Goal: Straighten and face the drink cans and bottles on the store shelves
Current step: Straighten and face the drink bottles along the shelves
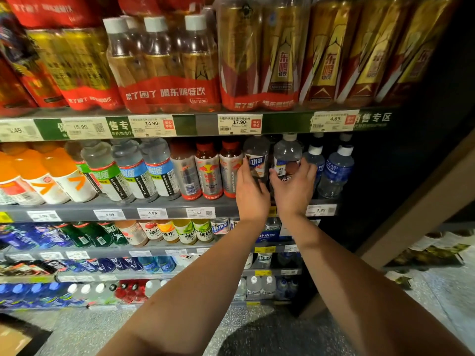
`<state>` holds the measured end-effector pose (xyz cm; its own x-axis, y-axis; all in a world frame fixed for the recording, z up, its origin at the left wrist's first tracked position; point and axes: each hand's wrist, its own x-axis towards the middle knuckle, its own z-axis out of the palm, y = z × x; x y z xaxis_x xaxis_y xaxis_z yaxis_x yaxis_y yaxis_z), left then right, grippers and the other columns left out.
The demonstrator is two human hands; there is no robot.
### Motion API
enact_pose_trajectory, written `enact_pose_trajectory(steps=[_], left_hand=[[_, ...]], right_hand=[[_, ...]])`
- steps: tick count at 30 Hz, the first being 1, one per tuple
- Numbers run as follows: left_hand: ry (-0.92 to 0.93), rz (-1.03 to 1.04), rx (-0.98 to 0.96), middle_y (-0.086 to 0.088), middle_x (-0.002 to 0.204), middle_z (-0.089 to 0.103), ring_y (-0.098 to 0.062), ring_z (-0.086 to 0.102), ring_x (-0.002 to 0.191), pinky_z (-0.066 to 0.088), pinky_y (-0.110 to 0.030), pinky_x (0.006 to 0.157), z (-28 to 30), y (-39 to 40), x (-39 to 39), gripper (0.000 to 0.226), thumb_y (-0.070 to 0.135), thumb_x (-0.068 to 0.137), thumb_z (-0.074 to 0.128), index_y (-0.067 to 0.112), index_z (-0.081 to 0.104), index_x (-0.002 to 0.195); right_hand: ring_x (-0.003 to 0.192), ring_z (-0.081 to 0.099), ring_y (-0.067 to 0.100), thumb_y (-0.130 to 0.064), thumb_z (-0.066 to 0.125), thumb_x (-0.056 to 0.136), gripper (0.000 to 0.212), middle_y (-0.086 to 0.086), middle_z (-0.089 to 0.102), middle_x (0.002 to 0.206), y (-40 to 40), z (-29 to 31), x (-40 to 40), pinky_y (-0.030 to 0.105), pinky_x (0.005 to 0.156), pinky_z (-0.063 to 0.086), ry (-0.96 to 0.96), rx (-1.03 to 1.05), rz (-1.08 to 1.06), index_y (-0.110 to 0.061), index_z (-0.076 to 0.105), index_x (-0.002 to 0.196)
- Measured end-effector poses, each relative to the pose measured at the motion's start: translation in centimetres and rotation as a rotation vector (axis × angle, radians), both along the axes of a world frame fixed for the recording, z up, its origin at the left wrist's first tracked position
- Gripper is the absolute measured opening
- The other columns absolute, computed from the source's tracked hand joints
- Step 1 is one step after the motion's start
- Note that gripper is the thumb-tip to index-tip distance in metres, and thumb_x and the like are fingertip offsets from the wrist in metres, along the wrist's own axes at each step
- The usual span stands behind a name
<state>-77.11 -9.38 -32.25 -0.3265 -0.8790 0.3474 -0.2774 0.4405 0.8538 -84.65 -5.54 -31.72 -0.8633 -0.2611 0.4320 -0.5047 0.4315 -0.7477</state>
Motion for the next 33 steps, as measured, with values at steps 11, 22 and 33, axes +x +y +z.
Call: enact_pose_trajectory(steps=[11,22,33], left_hand=[[0.044,-0.087,0.1,-0.007,0.138,0.035,-0.021,0.049,0.125,0.038,-0.016,0.102,1.0,-0.5,-0.5,0.061,0.006,0.095,0.055,0.008,0.031,0.151],[-0.097,0.068,-0.007,-0.012,0.138,0.055,-0.028,0.056,0.123,0.051,-0.041,0.096,2.1,-1.0,-0.8,0.067,0.033,0.091,0.067,0.009,0.039,0.146],[-0.083,0.132,0.027,-0.01,0.115,0.065,-0.031,0.062,0.109,0.051,-0.04,0.086,2.8,-1.6,-2.3,0.052,0.031,0.076,0.079,0.011,0.05,0.115]], right_hand=[[0.112,0.055,0.029,-0.048,0.078,0.075,0.079,0.012,0.047,0.125,0.8,0.0,-0.2,0.041,0.086,0.053,0.019,-0.004,0.033,-0.004,0.047,0.134],[0.116,0.054,0.027,-0.041,0.08,0.075,0.079,0.01,0.046,0.128,1.5,-0.1,-0.5,0.038,0.092,0.051,-0.01,-0.051,0.072,-0.004,0.047,0.135],[0.124,0.049,0.028,-0.034,0.083,0.076,0.084,0.011,0.042,0.133,2.4,-0.4,-1.1,0.039,0.103,0.046,-0.017,-0.043,0.152,-0.003,0.04,0.141]])
